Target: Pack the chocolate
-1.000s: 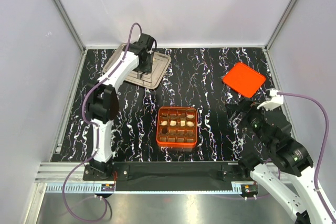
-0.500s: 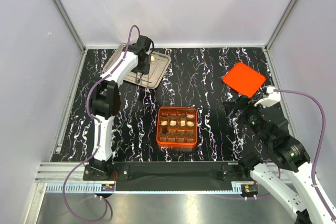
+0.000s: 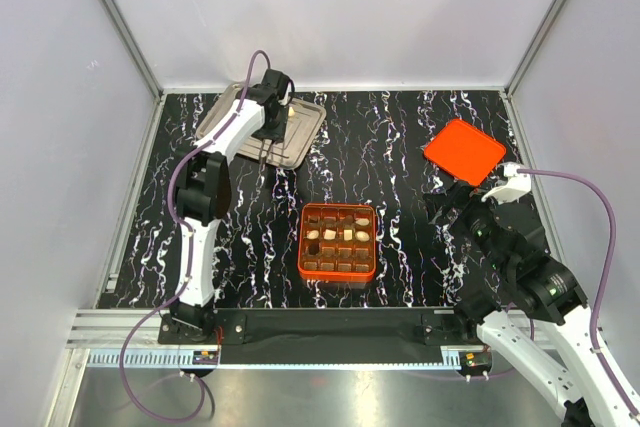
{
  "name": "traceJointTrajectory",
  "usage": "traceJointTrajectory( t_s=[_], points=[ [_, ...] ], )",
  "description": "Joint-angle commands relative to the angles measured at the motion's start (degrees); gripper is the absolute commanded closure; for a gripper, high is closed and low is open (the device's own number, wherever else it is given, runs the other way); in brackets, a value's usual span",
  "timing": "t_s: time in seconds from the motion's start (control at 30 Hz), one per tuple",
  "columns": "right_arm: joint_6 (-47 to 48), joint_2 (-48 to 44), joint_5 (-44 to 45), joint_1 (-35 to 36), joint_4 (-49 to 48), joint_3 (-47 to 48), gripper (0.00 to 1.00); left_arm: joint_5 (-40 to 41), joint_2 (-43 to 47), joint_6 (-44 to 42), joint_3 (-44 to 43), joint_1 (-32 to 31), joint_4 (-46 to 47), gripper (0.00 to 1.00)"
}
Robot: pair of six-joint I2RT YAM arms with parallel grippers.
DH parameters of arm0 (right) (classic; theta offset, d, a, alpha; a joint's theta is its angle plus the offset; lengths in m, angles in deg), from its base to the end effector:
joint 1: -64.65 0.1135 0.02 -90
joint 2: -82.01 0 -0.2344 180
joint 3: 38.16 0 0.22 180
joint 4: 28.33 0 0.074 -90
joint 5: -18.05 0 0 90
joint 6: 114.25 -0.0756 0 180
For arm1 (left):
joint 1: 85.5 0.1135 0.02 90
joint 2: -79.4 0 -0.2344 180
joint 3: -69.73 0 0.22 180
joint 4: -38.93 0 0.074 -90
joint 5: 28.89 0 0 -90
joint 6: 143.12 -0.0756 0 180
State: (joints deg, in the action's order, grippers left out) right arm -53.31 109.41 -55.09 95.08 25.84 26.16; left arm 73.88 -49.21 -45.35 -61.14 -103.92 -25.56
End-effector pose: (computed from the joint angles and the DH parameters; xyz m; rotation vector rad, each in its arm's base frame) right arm 0.1211 0.0457 0.3101 0.1819 1.8734 0.4430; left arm 0.4369 -0.1279 0.1746 0.1708 2.6130 0.1387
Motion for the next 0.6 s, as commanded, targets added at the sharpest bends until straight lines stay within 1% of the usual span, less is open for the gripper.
traceJointTrajectory(
  t_s=[0.0, 0.27, 0.57],
  points=[
    [1.02, 0.29, 0.63, 0.24, -2.58, -0.15, 0.00, -0.73, 0.38, -1.18, -2.73, 0.31, 2.17, 0.57],
    [0.85, 0.11, 0.81, 0.24, -2.66, -0.50, 0.00, -0.12, 2.58, -0.91, -2.03, 0.31, 1.03, 0.59],
    [0.32, -0.68, 0.89, 0.24, -2.23, -0.85, 0.00, -0.82, 7.41, -0.56, -0.18, 0.22, -0.03, 0.60]
  ],
)
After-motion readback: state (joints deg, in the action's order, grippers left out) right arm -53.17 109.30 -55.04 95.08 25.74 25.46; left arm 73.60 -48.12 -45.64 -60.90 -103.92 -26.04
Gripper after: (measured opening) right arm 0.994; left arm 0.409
